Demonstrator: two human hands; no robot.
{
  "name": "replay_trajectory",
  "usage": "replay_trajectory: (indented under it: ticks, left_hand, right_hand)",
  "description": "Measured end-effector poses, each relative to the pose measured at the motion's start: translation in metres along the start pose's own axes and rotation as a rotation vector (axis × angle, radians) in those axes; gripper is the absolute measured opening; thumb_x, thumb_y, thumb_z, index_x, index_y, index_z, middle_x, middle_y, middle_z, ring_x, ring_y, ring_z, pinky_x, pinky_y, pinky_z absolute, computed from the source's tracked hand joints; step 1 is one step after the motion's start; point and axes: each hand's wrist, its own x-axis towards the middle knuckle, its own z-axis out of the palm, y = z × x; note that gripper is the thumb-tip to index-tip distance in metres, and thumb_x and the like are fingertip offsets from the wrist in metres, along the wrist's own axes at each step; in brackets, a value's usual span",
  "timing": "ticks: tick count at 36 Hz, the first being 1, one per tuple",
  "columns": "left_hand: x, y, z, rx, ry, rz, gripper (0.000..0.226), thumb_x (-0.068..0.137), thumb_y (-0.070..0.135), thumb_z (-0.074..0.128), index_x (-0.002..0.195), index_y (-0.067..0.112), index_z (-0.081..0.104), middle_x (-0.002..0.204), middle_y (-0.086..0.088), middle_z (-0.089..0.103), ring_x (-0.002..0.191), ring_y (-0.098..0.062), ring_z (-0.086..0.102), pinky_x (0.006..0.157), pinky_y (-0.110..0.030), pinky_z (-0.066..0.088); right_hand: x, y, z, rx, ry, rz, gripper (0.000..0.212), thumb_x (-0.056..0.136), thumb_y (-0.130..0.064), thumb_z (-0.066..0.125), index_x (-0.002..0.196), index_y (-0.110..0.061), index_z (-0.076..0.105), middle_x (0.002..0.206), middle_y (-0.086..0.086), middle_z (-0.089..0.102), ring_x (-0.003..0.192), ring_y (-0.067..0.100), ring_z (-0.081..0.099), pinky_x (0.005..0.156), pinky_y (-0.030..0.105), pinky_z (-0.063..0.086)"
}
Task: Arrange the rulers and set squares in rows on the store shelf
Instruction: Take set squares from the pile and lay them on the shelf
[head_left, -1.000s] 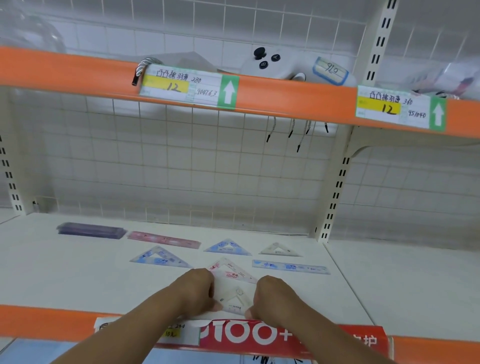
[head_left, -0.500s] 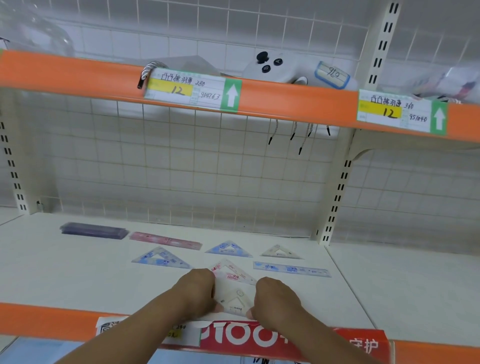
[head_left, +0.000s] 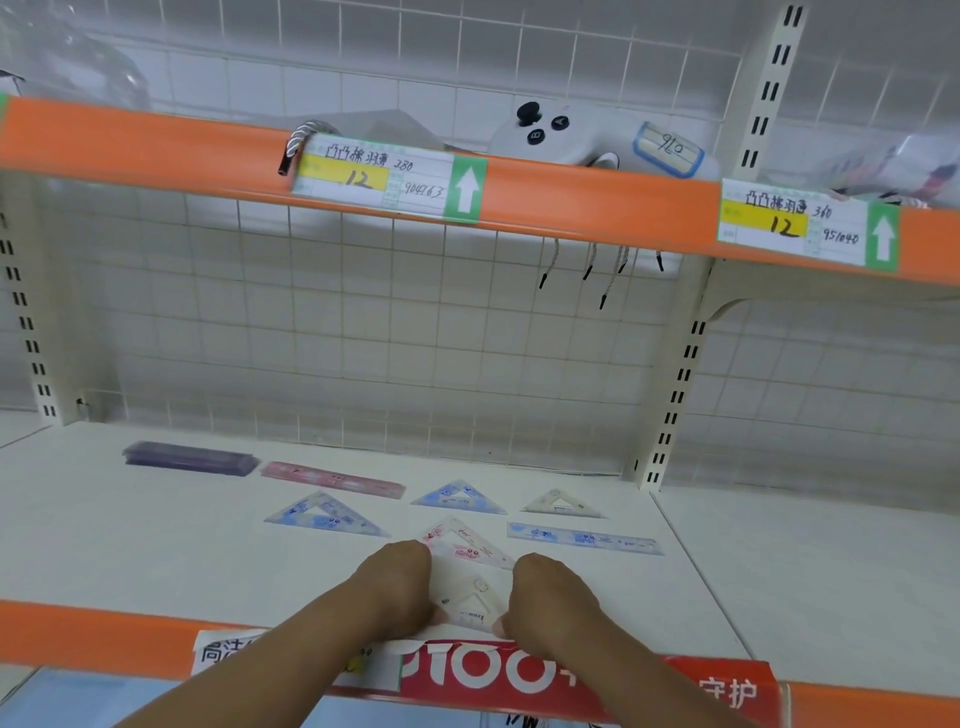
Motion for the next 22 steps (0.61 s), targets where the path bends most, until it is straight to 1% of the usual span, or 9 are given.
replay_trajectory:
  ticks: [3, 6, 8, 11, 13, 16, 18, 19, 22]
  left_hand:
    - [0.0, 0.001, 0.001, -0.011, -0.01, -0.008, 0.036, 0.091, 0.028, 0.061, 0.123, 0.016, 0.053, 0.125, -0.003, 0.06, 0.112, -0.016, 0.058, 0.094, -0.022, 0.046]
    - [-0.001, 0.003, 0.001, -0.021, -0.013, -0.016, 0.038, 0.09, 0.028, 0.063, 0.125, 0.018, 0.053, 0.126, -0.002, 0.06, 0.112, -0.015, 0.058, 0.095, -0.022, 0.046]
    - [-0.001, 0.004, 0.001, -0.025, -0.007, -0.018, 0.039, 0.089, 0.028, 0.064, 0.125, 0.019, 0.053, 0.127, -0.002, 0.059, 0.113, -0.015, 0.058, 0.095, -0.022, 0.046]
    - [-0.003, 0.004, 0.0, -0.02, 0.016, -0.018, 0.039, 0.088, 0.028, 0.065, 0.124, 0.018, 0.053, 0.127, -0.002, 0.059, 0.114, -0.016, 0.057, 0.094, -0.022, 0.046]
    - [-0.003, 0.005, 0.0, -0.016, 0.028, -0.023, 0.039, 0.088, 0.028, 0.065, 0.123, 0.017, 0.053, 0.126, -0.002, 0.059, 0.113, -0.016, 0.057, 0.093, -0.022, 0.046]
    - [-0.004, 0.007, 0.001, -0.017, 0.028, -0.025, 0.035, 0.089, 0.026, 0.063, 0.122, 0.016, 0.054, 0.124, -0.003, 0.06, 0.111, -0.016, 0.058, 0.091, -0.02, 0.046]
    - [-0.004, 0.008, 0.001, -0.019, 0.026, -0.02, 0.035, 0.09, 0.025, 0.062, 0.123, 0.016, 0.054, 0.125, -0.003, 0.06, 0.111, -0.017, 0.059, 0.092, -0.021, 0.046]
    - [-0.004, 0.009, 0.001, -0.02, 0.023, -0.017, 0.035, 0.09, 0.025, 0.062, 0.124, 0.016, 0.054, 0.125, -0.003, 0.06, 0.112, -0.017, 0.059, 0.093, -0.021, 0.046]
    - [-0.007, 0.01, 0.001, -0.017, 0.011, -0.003, 0.035, 0.091, 0.024, 0.061, 0.124, 0.016, 0.055, 0.126, -0.004, 0.06, 0.113, -0.017, 0.058, 0.095, -0.022, 0.045]
  right_hand:
    - [0.002, 0.001, 0.002, 0.009, 0.012, -0.011, 0.028, 0.089, -0.026, 0.064, 0.111, -0.018, 0.05, 0.117, 0.002, 0.06, 0.103, 0.016, 0.059, 0.078, 0.022, 0.046]
    - [0.001, -0.001, 0.005, 0.006, 0.028, -0.035, 0.029, 0.091, -0.022, 0.061, 0.118, -0.016, 0.051, 0.112, 0.001, 0.059, 0.094, 0.013, 0.056, 0.072, 0.018, 0.043]
    - [0.001, -0.002, 0.006, -0.008, 0.035, -0.055, 0.025, 0.091, -0.022, 0.061, 0.113, -0.018, 0.05, 0.115, 0.002, 0.059, 0.094, 0.013, 0.056, 0.071, 0.017, 0.042]
    - [0.002, -0.002, 0.006, 0.004, 0.037, -0.073, 0.023, 0.09, -0.022, 0.063, 0.107, -0.019, 0.048, 0.102, 0.001, 0.054, 0.086, 0.012, 0.048, 0.057, 0.013, 0.034]
    - [0.003, -0.002, 0.005, 0.016, 0.036, -0.071, 0.026, 0.09, -0.022, 0.064, 0.111, -0.017, 0.05, 0.101, 0.001, 0.054, 0.085, 0.012, 0.048, 0.054, 0.012, 0.031]
    - [0.004, -0.004, 0.008, 0.018, 0.05, -0.078, 0.026, 0.091, -0.021, 0.062, 0.114, -0.016, 0.05, 0.107, 0.001, 0.058, 0.087, 0.013, 0.051, 0.06, 0.012, 0.037]
    - [0.003, -0.007, 0.011, 0.023, 0.052, -0.074, 0.03, 0.092, -0.022, 0.061, 0.119, -0.015, 0.051, 0.116, 0.003, 0.06, 0.096, 0.015, 0.058, 0.071, 0.016, 0.043]
    - [0.003, -0.008, 0.013, 0.024, 0.052, -0.069, 0.033, 0.091, -0.023, 0.062, 0.121, -0.014, 0.052, 0.119, 0.003, 0.06, 0.102, 0.016, 0.06, 0.072, 0.017, 0.043]
    - [0.005, -0.011, 0.014, 0.036, 0.058, -0.057, 0.044, 0.087, -0.029, 0.068, 0.125, -0.016, 0.05, 0.121, 0.004, 0.055, 0.107, 0.017, 0.056, 0.08, 0.021, 0.046]
